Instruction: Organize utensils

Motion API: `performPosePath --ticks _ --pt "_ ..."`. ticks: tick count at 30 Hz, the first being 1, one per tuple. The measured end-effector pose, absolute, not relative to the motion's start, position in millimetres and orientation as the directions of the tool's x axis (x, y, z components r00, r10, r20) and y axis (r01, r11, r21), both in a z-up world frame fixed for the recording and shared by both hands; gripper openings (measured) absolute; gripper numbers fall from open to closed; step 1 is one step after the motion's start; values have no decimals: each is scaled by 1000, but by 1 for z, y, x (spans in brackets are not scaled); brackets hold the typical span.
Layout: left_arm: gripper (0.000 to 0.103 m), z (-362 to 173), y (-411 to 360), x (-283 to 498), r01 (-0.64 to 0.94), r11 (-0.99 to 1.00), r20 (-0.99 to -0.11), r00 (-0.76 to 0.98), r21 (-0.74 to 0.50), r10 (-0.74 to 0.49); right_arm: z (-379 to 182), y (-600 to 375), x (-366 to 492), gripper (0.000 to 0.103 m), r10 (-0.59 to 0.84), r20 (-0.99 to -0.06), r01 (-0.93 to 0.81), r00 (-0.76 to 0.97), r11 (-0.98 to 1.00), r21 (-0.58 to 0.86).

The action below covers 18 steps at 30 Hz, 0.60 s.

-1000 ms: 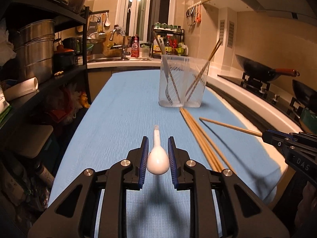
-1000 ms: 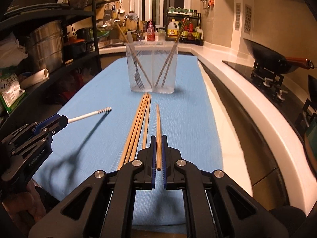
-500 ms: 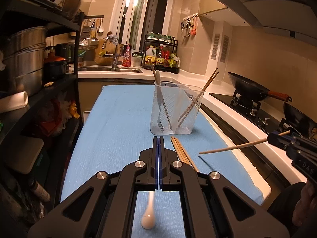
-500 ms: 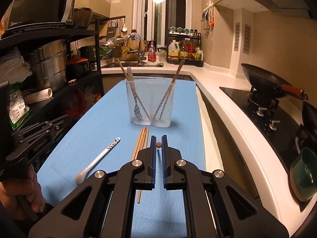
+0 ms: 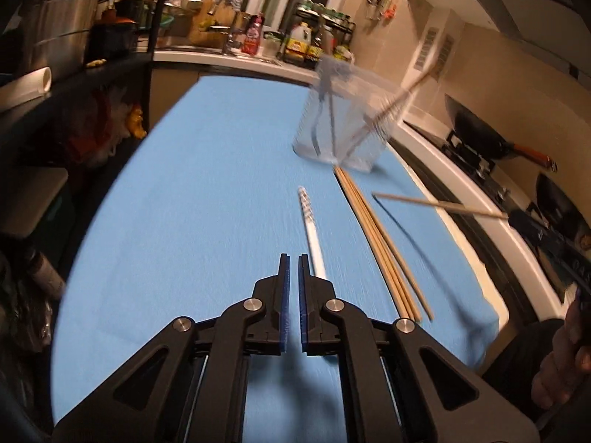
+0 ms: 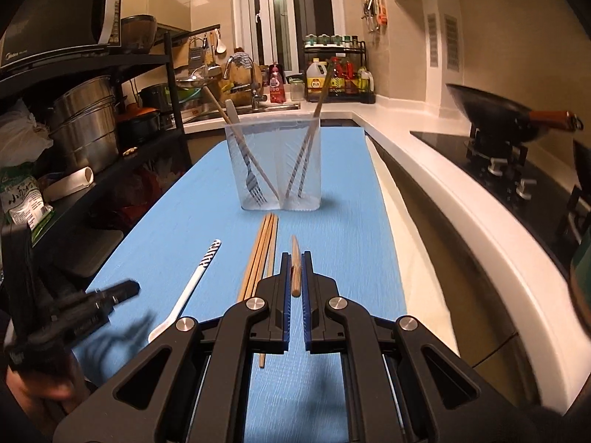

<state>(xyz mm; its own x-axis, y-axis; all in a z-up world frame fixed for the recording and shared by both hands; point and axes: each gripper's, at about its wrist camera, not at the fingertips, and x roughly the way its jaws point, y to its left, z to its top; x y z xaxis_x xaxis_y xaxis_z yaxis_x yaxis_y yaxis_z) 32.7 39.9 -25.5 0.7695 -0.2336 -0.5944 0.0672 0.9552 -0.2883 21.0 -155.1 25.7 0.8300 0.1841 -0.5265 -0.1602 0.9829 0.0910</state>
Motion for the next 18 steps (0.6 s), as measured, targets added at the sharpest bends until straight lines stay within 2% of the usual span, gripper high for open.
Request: performPosePath --ticks 2,3,5,6,7,9,10,11,15,18 --pt "5 -31 28 26 100 955 -585 771 -278 -252 21 -153 17 5 181 -523 -166 833 983 76" --pt "9 -31 24 23 107 955 -574 779 -278 -254 19 -153 15 5 181 -521 -168 834 983 74" --pt "51 -31 16 20 100 959 -558 795 -264 -236 15 -157 15 5 190 -528 -169 828 982 88" --pt "54 -32 13 18 81 966 -555 805 -245 -208 13 -158 15 5 191 -533 -168 825 981 92" --pt "53 -34 11 17 59 972 -558 810 -226 -178 11 -159 15 5 190 -537 -166 822 982 93" --pt "44 -38 7 17 52 972 -572 801 -230 -178 11 -160 16 5 196 -537 -168 820 981 100" --pt "31 -42 4 17 50 975 -583 794 -218 -171 11 -160 15 5 197 -536 -170 821 980 101" --pt "28 -42 2 16 37 979 -582 799 -201 -149 11 -159 15 5 198 -534 -172 822 980 98" --pt "28 -42 11 7 18 957 -529 830 -290 -176 8 -155 15 5 197 -540 -182 818 980 82" --pt "27 -40 14 6 -10 957 -513 846 -290 -146 6 -154 16 5 198 -546 -183 814 980 82"
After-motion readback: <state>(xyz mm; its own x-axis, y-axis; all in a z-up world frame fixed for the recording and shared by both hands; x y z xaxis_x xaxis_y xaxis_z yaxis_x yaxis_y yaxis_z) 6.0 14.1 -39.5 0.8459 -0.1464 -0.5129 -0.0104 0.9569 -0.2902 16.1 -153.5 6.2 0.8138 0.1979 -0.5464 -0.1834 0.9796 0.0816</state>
